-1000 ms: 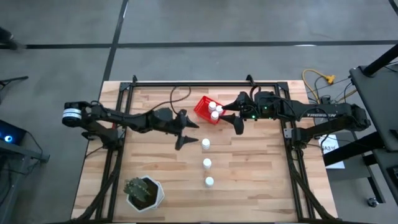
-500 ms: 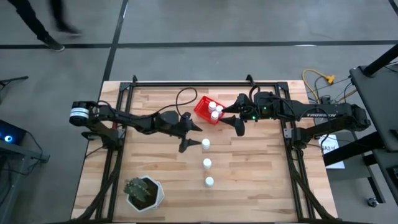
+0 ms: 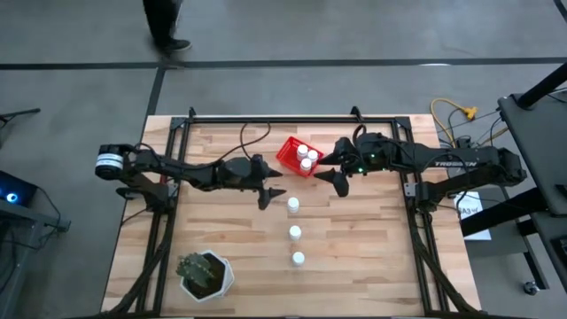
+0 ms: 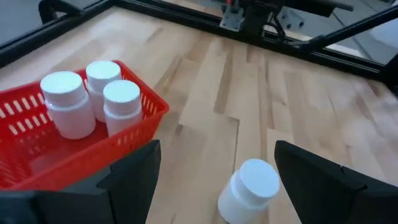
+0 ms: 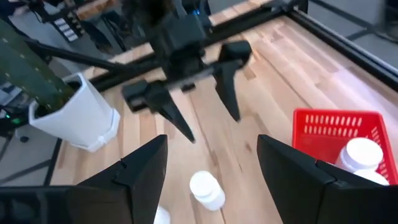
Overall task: Pick and place pill bottles into a basket
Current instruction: Put the white pill bottle into the red bin
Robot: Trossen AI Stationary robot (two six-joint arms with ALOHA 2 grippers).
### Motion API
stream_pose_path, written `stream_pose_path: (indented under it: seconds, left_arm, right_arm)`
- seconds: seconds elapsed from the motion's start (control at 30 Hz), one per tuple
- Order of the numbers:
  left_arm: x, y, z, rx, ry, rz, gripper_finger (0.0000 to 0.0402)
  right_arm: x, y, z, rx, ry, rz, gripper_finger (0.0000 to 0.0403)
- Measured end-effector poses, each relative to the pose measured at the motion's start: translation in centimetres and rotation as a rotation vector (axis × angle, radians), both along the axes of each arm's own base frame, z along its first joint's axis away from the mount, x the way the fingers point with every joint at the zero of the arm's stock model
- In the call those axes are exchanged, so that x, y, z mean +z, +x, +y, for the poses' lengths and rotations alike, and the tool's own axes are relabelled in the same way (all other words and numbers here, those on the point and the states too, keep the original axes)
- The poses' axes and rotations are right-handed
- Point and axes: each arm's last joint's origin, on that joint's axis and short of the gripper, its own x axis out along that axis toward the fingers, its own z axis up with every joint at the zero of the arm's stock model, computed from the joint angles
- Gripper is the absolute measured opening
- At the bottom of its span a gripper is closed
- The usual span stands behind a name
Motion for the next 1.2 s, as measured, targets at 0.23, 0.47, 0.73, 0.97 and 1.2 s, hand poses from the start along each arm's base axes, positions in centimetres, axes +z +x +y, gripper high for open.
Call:
stream_pose_path:
  seconds: [0.23, 0.47, 0.73, 0.97, 1.2]
  left_arm:
    - [2.6, -1.3, 0.0, 0.04, 0.024, -0.098, 0.0297]
    - [5.4, -2.9, 0.0, 0.081, 0.122, -0.193, 0.0297]
    - [6.4, -4.4, 0.0, 0.131, 0.142, -0.194, 0.0297]
    - [6.7, -5.2, 0.0, 0.158, 0.144, -0.162, 0.0297]
    - [7.0, -5.5, 0.0, 0.172, 0.146, -0.169, 0.0297]
  right_arm:
    - [-1.3, 1.0, -0.1, 0.011, -0.009, 0.063, 0.0237]
    - [-4.7, 3.3, -0.1, 0.091, 0.047, 0.184, 0.0237]
    - [-8.4, 5.3, 0.0, 0.164, 0.092, 0.314, 0.0237]
    - [-9.3, 7.2, 0.1, 0.235, -0.01, 0.344, 0.0237]
    - [-9.8, 9.0, 0.5, 0.287, -0.111, 0.454, 0.0237]
